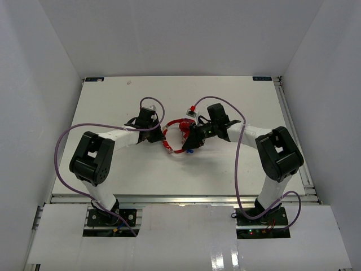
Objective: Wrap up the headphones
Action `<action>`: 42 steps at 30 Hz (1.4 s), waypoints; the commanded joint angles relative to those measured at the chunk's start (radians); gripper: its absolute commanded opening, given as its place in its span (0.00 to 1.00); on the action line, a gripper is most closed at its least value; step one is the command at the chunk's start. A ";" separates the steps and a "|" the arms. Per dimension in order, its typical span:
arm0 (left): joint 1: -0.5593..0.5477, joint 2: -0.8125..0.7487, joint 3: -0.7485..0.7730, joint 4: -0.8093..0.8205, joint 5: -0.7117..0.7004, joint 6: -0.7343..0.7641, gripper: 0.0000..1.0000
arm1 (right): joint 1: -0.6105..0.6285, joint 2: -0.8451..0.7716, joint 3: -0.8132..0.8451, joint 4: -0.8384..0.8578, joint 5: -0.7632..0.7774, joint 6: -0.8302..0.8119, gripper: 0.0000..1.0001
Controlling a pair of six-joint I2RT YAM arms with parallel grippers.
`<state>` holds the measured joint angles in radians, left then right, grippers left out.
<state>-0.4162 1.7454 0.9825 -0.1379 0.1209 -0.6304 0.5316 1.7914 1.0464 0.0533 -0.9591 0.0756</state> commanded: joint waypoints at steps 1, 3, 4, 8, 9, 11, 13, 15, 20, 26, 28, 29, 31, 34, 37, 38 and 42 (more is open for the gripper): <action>-0.006 -0.026 0.018 0.053 0.052 -0.009 0.00 | 0.004 0.020 0.053 0.042 -0.039 0.012 0.33; -0.007 -0.026 0.016 0.054 0.054 -0.009 0.00 | 0.003 0.028 0.060 0.043 -0.051 0.021 0.34; -0.007 -0.026 0.015 0.054 0.054 -0.010 0.00 | 0.004 0.031 0.063 0.045 -0.054 0.026 0.34; -0.008 -0.027 0.013 0.056 0.058 -0.013 0.00 | 0.003 0.045 0.071 0.075 -0.069 0.051 0.37; -0.009 -0.027 0.012 0.058 0.058 -0.014 0.00 | 0.002 0.051 0.072 0.086 -0.072 0.064 0.38; -0.009 -0.028 0.008 0.058 0.060 -0.013 0.00 | 0.001 0.057 0.072 0.112 -0.076 0.087 0.40; -0.010 -0.029 0.006 0.058 0.060 -0.013 0.00 | -0.001 0.062 0.071 0.150 -0.076 0.109 0.43; -0.010 -0.030 0.004 0.058 0.061 -0.011 0.00 | -0.001 0.063 0.074 0.172 -0.079 0.123 0.44; -0.010 -0.030 0.002 0.054 0.055 -0.002 0.00 | -0.001 0.010 0.081 0.154 -0.127 0.047 0.44; -0.010 -0.015 0.029 0.012 0.010 0.032 0.00 | -0.001 -0.086 0.086 0.012 -0.167 -0.176 0.46; -0.010 -0.005 0.045 -0.006 -0.001 0.046 0.00 | -0.004 -0.123 0.064 0.005 -0.166 -0.198 0.46; -0.010 0.001 0.055 -0.017 -0.008 0.056 0.00 | -0.004 -0.135 0.057 0.000 -0.164 -0.205 0.46; -0.010 0.011 0.085 -0.051 -0.022 0.080 0.00 | -0.010 -0.157 0.051 -0.023 -0.159 -0.218 0.47; -0.010 0.025 0.125 -0.100 -0.038 0.110 0.15 | -0.035 -0.192 0.054 -0.053 -0.153 -0.238 0.48; -0.010 0.021 0.149 -0.139 -0.042 0.135 0.36 | -0.102 -0.248 0.068 -0.116 -0.154 -0.260 0.49; -0.010 0.018 0.155 -0.151 -0.039 0.140 0.42 | -0.123 -0.260 0.072 -0.133 -0.151 -0.273 0.49; -0.010 -0.017 0.197 -0.199 -0.035 0.163 0.73 | -0.217 -0.349 0.064 -0.254 -0.105 -0.363 0.51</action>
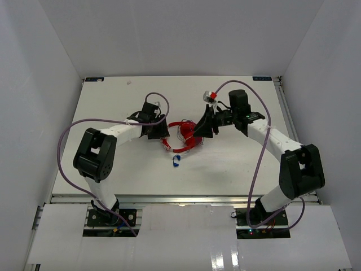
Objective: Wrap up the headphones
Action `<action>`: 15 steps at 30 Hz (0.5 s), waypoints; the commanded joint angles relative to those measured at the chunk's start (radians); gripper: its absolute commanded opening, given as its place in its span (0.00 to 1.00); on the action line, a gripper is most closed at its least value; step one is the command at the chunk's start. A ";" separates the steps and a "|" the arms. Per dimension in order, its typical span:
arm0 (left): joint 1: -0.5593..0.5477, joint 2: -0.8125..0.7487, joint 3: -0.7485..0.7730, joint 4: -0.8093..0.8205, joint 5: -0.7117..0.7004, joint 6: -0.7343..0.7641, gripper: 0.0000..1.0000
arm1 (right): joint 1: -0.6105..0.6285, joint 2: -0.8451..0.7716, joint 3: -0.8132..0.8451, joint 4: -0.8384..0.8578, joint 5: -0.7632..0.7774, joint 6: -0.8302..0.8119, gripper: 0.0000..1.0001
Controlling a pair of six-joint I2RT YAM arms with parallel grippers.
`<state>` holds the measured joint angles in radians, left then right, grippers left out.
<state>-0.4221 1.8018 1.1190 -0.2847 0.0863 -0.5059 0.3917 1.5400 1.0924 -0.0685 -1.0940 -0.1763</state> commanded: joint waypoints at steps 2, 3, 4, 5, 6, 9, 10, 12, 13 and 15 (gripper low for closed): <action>-0.004 -0.109 0.065 -0.069 -0.002 0.057 0.80 | -0.120 -0.150 -0.006 -0.167 0.070 -0.144 0.52; -0.004 -0.143 0.061 -0.073 -0.006 0.066 0.84 | -0.136 -0.186 -0.029 -0.177 0.085 -0.167 0.54; -0.004 -0.164 0.057 -0.079 -0.012 0.078 0.86 | -0.156 -0.207 -0.042 -0.195 0.114 -0.183 0.55; -0.004 -0.185 0.050 -0.082 -0.016 0.084 0.87 | -0.166 -0.226 -0.053 -0.204 0.129 -0.199 0.55; -0.004 -0.220 0.032 -0.085 -0.019 0.098 0.90 | -0.181 -0.258 -0.072 -0.214 0.175 -0.223 0.58; -0.004 -0.355 -0.051 -0.088 -0.021 0.133 0.92 | -0.222 -0.354 -0.139 -0.223 0.303 -0.258 0.72; -0.004 -0.370 -0.066 -0.083 -0.016 0.142 0.92 | -0.235 -0.363 -0.146 -0.221 0.332 -0.259 0.74; -0.004 -0.491 -0.155 -0.031 0.023 0.173 0.93 | -0.284 -0.430 -0.189 -0.213 0.406 -0.251 0.91; -0.004 -0.595 -0.235 0.022 0.044 0.187 0.93 | -0.309 -0.454 -0.201 -0.209 0.481 -0.217 0.97; -0.004 -0.759 -0.322 0.104 0.088 0.215 0.94 | -0.332 -0.497 -0.218 -0.207 0.574 -0.158 0.90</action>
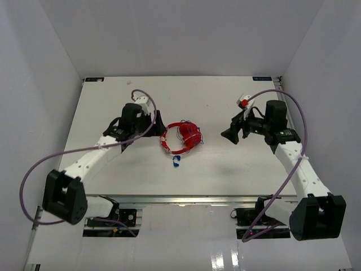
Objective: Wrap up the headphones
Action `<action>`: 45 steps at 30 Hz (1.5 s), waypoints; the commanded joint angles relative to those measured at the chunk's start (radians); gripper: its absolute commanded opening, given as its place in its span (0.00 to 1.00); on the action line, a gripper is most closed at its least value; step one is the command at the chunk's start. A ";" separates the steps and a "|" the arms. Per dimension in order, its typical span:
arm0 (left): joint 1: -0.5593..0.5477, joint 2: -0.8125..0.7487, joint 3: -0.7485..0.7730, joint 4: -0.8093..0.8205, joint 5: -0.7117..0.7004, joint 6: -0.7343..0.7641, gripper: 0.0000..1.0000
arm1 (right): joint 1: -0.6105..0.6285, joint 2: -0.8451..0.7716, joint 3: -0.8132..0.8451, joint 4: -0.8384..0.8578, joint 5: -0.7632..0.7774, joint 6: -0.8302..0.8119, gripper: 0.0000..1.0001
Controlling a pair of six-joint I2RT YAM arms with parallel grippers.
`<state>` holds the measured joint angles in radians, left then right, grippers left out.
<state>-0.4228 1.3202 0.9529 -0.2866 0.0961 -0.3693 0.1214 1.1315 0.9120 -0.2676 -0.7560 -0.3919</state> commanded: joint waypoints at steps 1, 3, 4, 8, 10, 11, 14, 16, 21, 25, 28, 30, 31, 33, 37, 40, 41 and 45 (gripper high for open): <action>-0.002 -0.322 -0.220 0.130 0.106 0.094 0.94 | -0.071 -0.112 -0.050 -0.010 0.301 0.070 0.90; -0.002 -0.487 -0.336 0.196 0.138 0.113 0.96 | -0.083 -0.166 -0.073 -0.015 0.375 0.089 0.90; -0.002 -0.563 -0.381 0.216 0.157 0.120 0.97 | -0.088 -0.189 -0.095 -0.016 0.394 0.095 0.90; -0.004 -0.712 -0.414 0.228 0.226 0.145 0.98 | -0.093 -0.328 -0.176 0.018 0.482 0.184 0.90; -0.005 -0.738 -0.400 0.204 0.245 0.156 0.98 | -0.094 -0.401 -0.211 0.036 0.533 0.238 0.90; -0.006 -0.747 -0.402 0.191 0.249 0.157 0.98 | -0.094 -0.419 -0.220 0.033 0.554 0.253 0.90; -0.007 -0.767 -0.392 0.158 0.277 0.162 0.98 | -0.098 -0.455 -0.234 0.004 0.673 0.300 0.90; -0.007 -0.779 -0.391 0.142 0.285 0.161 0.98 | -0.101 -0.471 -0.253 -0.006 0.708 0.303 0.90; -0.007 -0.792 -0.394 0.140 0.288 0.154 0.98 | -0.109 -0.492 -0.312 -0.002 0.678 0.287 0.90; -0.007 -0.779 -0.391 0.138 0.287 0.151 0.98 | -0.147 -0.507 -0.351 0.012 0.596 0.245 0.90; -0.007 -0.777 -0.392 0.139 0.286 0.150 0.98 | -0.158 -0.507 -0.345 0.006 0.567 0.237 0.90; -0.007 -0.776 -0.393 0.138 0.284 0.150 0.98 | -0.164 -0.506 -0.348 0.007 0.548 0.232 0.90; -0.007 -0.776 -0.393 0.138 0.284 0.150 0.98 | -0.167 -0.506 -0.349 0.007 0.543 0.229 0.90; -0.007 -0.777 -0.391 0.138 0.283 0.148 0.98 | -0.174 -0.510 -0.351 0.006 0.542 0.227 0.90; -0.007 -0.776 -0.390 0.138 0.286 0.148 0.98 | -0.192 -0.518 -0.353 0.010 0.544 0.231 0.90; -0.007 -0.777 -0.390 0.137 0.286 0.148 0.98 | -0.199 -0.518 -0.359 0.013 0.541 0.235 0.90; -0.007 -0.778 -0.390 0.137 0.285 0.148 0.98 | -0.201 -0.518 -0.360 0.015 0.540 0.236 0.90; -0.007 -0.785 -0.390 0.136 0.283 0.148 0.98 | -0.204 -0.519 -0.363 0.018 0.534 0.240 0.90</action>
<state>-0.4259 0.5453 0.5381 -0.1505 0.3656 -0.2253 -0.0749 0.6228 0.5587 -0.2893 -0.2042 -0.1493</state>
